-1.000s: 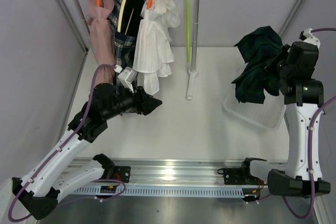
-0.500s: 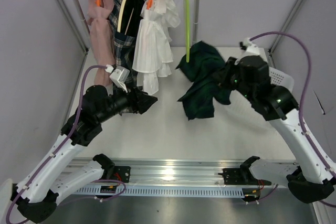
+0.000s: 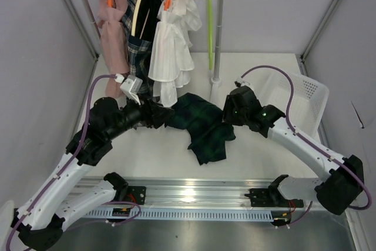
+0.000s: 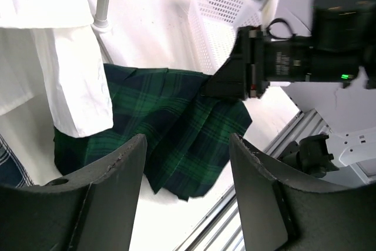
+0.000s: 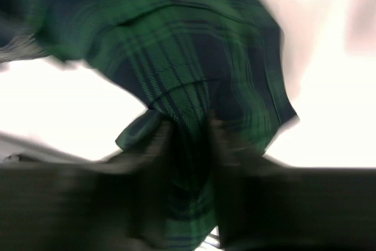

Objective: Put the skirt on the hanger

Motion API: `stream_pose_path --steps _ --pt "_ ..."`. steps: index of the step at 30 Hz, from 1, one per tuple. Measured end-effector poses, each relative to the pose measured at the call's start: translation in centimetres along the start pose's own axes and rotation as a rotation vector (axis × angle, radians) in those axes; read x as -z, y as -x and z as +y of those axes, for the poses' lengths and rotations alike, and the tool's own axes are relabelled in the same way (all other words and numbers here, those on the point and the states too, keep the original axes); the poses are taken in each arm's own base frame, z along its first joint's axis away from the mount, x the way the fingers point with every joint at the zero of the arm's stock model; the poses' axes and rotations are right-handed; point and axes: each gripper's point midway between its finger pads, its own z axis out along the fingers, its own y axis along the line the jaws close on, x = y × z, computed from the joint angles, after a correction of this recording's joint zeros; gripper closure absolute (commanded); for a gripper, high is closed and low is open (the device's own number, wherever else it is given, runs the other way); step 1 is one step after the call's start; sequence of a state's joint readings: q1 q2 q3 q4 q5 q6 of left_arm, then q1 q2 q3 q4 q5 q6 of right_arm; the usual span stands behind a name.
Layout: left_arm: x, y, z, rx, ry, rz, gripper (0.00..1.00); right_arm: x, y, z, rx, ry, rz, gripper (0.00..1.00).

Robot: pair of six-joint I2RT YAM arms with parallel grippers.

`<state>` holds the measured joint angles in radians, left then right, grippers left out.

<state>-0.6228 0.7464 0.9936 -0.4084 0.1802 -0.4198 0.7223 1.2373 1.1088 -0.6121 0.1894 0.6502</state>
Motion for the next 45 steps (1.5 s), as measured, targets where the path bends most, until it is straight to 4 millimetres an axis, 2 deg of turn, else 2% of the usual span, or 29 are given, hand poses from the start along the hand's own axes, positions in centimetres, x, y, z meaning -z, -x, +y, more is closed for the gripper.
stream_pose_path --steps 1,2,4,5,7,11,16,18,21,22,24,25,26,28,29,31,34,36,39,42,44,45 --pt "-0.2 -0.2 0.1 0.002 0.002 0.006 0.37 -0.7 -0.5 -1.7 -0.027 -0.033 0.018 0.47" --pt "-0.3 -0.6 0.3 0.006 0.005 0.015 0.37 -1.3 -1.1 -3.4 -0.057 -0.071 0.035 0.33" --pt "-0.8 -1.6 0.7 0.018 0.012 0.043 0.37 -1.9 -1.9 -6.4 -0.105 -0.134 0.050 0.25" --pt "-1.1 -2.3 1.0 0.025 0.018 0.060 0.37 -1.9 -2.3 -7.5 -0.122 -0.151 0.053 0.20" --pt "-1.7 -3.4 1.6 0.040 0.030 0.088 0.37 -1.4 -2.9 -8.8 -0.155 -0.163 0.047 0.16" --pt "-2.9 -6.0 2.9 0.068 0.062 0.158 0.38 -0.3 -2.6 -10.8 -0.216 -0.166 0.004 0.17" --pt "-3.7 -8.6 3.9 0.101 0.086 0.223 0.38 -0.4 -2.2 -14.2 -0.293 -0.235 -0.019 0.17" --pt "-3.7 -9.1 4.1 0.107 0.091 0.234 0.38 -0.4 -2.5 -15.8 -0.322 -0.268 -0.017 0.17" --pt "-3.8 -9.1 4.1 0.108 0.090 0.232 0.38 -0.1 -2.8 -17.1 -0.346 -0.281 -0.018 0.18" --pt "-3.8 -9.0 4.1 0.106 0.088 0.227 0.38 0.1 -2.7 -17.1 -0.350 -0.274 -0.026 0.23" --pt "-3.9 -8.9 4.0 0.105 0.084 0.223 0.38 0.5 -2.3 -16.3 -0.341 -0.234 -0.040 0.35" --pt "-3.9 -8.8 4.0 0.105 0.083 0.222 0.38 0.7 -2.2 -15.7 -0.328 -0.213 -0.046 0.55" --pt "-4.0 -8.8 4.0 0.104 0.082 0.219 0.38 0.8 -2.3 -15.0 -0.305 -0.192 -0.048 0.66" --pt "-4.0 -8.8 4.0 0.104 0.081 0.218 0.38 0.9 -2.3 -13.3 -0.270 -0.163 -0.059 0.82" --pt "-4.0 -8.8 4.0 0.104 0.081 0.219 0.38 0.9 -2.7 -12.1 -0.234 -0.134 -0.047 0.83" --pt "-4.1 -8.9 4.0 0.104 0.082 0.222 0.38 1.2 -3.1 -9.8 -0.175 -0.096 -0.050 0.84" --pt "-4.1 -9.0 4.1 0.104 0.086 0.228 0.38 2.0 -4.3 -5.1 -0.059 0.008 -0.054 0.83" --pt "-4.2 -9.2 4.2 0.105 0.089 0.234 0.38 2.3 -5.7 -2.4 0.024 0.056 -0.049 0.81" --pt "-4.4 -9.5 4.3 0.108 0.094 0.245 0.38 1.4 -8.5 0.6 0.133 0.082 -0.006 0.77" --pt "-4.9 -10.3 4.7 0.122 0.111 0.276 0.38 -1.3 -12.5 2.4 0.235 0.067 0.076 0.66" --pt "-5.3 -11.0 5.1 0.136 0.124 0.300 0.37 -2.9 -15.3 2.6 0.286 0.045 0.139 0.48" --pt "-5.5 -11.3 5.3 0.140 0.128 0.308 0.37 -3.4 -16.3 2.5 0.307 0.038 0.161 0.35"
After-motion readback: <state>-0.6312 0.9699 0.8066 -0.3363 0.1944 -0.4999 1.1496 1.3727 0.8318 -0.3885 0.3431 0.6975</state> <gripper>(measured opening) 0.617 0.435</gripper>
